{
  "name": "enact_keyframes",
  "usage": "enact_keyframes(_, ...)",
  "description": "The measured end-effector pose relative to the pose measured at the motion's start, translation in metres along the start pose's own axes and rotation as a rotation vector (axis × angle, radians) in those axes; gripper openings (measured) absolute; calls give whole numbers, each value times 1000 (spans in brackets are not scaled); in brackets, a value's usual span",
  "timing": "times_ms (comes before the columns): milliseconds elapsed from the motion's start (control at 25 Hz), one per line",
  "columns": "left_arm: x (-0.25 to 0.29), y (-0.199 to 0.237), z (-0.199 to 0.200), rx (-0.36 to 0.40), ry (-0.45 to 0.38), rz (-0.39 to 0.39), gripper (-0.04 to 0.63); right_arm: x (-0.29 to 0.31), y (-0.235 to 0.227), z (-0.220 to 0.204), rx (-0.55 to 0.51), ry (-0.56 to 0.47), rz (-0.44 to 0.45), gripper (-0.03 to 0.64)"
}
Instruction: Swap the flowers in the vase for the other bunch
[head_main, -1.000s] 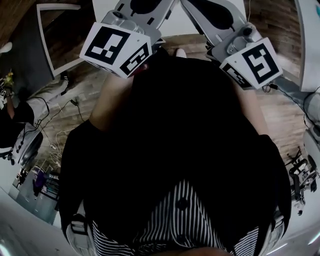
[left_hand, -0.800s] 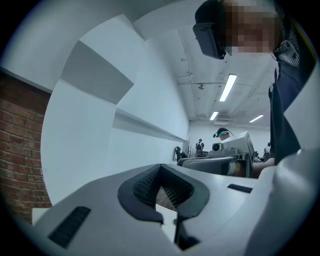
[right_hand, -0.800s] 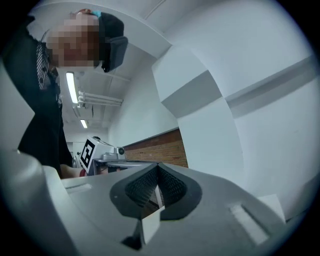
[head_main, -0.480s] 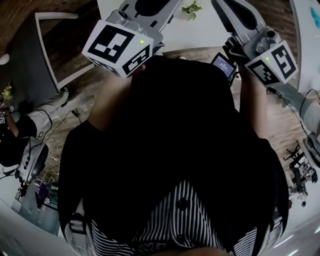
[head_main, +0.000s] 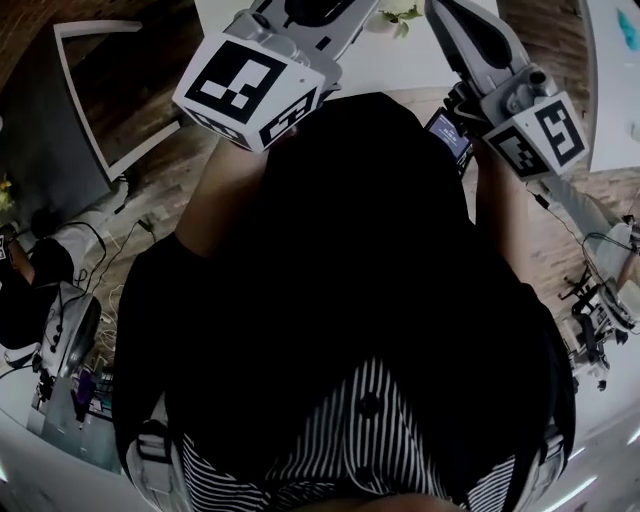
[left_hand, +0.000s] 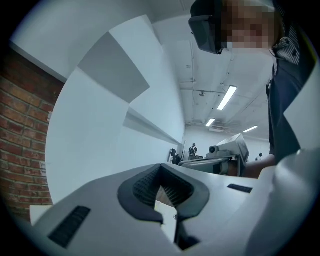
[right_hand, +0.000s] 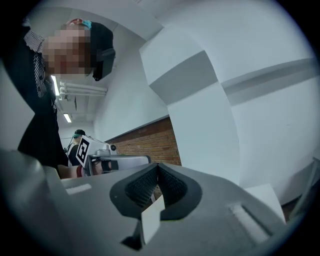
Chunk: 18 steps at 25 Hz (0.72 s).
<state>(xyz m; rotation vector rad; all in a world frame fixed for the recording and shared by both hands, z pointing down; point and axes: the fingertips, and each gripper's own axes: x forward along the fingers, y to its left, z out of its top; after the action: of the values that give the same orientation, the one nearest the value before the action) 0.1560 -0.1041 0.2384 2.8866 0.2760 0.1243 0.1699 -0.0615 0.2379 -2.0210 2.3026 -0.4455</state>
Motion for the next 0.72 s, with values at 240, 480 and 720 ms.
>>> enact_keyframes(240,3,5,-2,-10,22,15,0,0,-20,-1,1,21,-12,2)
enact_keyframes(480,20,10,-1,-16,46,26,0,5,-44,2,0,25,-3,2)
enact_keyframes(720,31,19,-3,-56,50,49,0,6,-66,-5,-34,70,4,89)
